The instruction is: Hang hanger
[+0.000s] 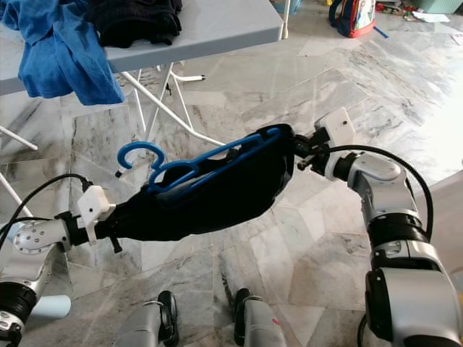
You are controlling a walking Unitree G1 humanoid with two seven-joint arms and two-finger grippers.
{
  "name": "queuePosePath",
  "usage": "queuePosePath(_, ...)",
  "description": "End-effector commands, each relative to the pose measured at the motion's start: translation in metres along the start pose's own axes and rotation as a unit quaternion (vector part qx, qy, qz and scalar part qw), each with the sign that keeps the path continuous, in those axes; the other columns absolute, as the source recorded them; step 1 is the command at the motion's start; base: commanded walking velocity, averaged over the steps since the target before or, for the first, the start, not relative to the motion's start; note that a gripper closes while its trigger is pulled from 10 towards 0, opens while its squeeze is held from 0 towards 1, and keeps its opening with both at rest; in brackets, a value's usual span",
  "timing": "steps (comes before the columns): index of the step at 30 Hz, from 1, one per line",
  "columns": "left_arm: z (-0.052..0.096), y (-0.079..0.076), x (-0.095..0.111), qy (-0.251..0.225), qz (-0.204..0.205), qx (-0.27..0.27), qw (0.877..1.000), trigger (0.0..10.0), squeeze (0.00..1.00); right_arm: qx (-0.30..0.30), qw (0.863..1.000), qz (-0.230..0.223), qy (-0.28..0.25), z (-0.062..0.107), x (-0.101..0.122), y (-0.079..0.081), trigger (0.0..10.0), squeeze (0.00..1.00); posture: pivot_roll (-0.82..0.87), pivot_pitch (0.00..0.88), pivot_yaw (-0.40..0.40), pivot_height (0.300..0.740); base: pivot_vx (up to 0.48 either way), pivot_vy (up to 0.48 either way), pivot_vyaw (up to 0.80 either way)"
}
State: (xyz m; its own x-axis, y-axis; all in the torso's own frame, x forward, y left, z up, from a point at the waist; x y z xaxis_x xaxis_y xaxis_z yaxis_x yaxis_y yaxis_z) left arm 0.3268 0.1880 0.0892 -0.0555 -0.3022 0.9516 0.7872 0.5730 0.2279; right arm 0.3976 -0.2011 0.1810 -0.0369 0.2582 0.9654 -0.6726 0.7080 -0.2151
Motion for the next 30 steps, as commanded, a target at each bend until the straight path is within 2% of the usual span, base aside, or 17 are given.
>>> queuePosePath(1,0.024,0.008,-0.023,0.047,0.026,0.038,0.998,0.0,0.00,-0.010,1.000,0.013,-0.015,0.020,0.011,-0.014,0.0,0.00,-0.10,0.281,-0.039,0.740,0.000,0.000,0.00)
queuePosePath(12,0.023,0.006,-0.025,0.042,0.034,0.033,0.998,0.0,0.00,0.041,0.999,0.020,-0.021,0.031,0.014,-0.006,0.0,0.00,-0.10,0.276,-0.043,0.740,0.000,0.000,0.00)
queuePosePath(17,0.022,0.009,-0.022,0.024,0.057,0.042,0.997,0.0,0.00,0.047,0.998,0.023,-0.017,0.036,0.014,-0.005,0.0,0.00,-0.11,0.275,-0.044,0.740,0.000,0.000,0.00)
queuePosePath(19,0.021,0.014,-0.017,0.003,0.080,0.053,0.995,0.0,0.00,0.048,0.998,0.024,-0.012,0.037,0.011,-0.005,0.0,0.00,-0.11,0.274,-0.042,0.740,0.000,0.000,0.00)
queuePosePath(22,0.021,0.012,-0.018,0.009,0.076,0.046,0.996,0.0,0.00,0.048,0.998,0.024,-0.012,0.037,0.012,-0.005,0.0,0.00,-0.11,0.274,-0.042,0.740,0.000,0.000,0.00)
queuePosePath(23,0.020,0.011,-0.018,0.009,0.076,0.044,0.996,0.0,0.00,0.048,0.998,0.024,-0.012,0.037,0.012,-0.004,0.0,0.00,-0.11,0.274,-0.042,0.740,0.000,0.000,0.00)
queuePosePath(25,0.019,-0.001,-0.021,0.013,0.086,0.002,0.996,0.0,0.00,0.046,0.998,0.028,-0.018,0.036,0.015,-0.005,0.0,0.00,-0.11,0.274,-0.041,0.740,0.000,0.000,0.00)
queuePosePath(30,0.017,-0.010,-0.019,0.005,0.085,-0.023,0.996,0.0,0.00,0.041,0.999,0.029,-0.021,0.034,0.017,-0.006,0.0,0.00,-0.11,0.275,-0.042,0.740,0.000,0.000,0.00)
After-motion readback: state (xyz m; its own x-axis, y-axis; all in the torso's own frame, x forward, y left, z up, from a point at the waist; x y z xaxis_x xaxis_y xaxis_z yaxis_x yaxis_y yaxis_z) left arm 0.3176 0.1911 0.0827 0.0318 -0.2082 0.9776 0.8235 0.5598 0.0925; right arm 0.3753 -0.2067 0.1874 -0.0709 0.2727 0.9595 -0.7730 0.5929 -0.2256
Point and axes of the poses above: a point about 5 cm out from each wrist's last joint towards the gripper, its own z axis pointing back from the gripper into the wrist, its own x axis along the axis of the wrist's last joint, y = z × x, the point moved 4 cm from there along -z, pointing out of the wrist towards the gripper, and after that the axes turned 3 degrees about z, right-handed, at the moved point
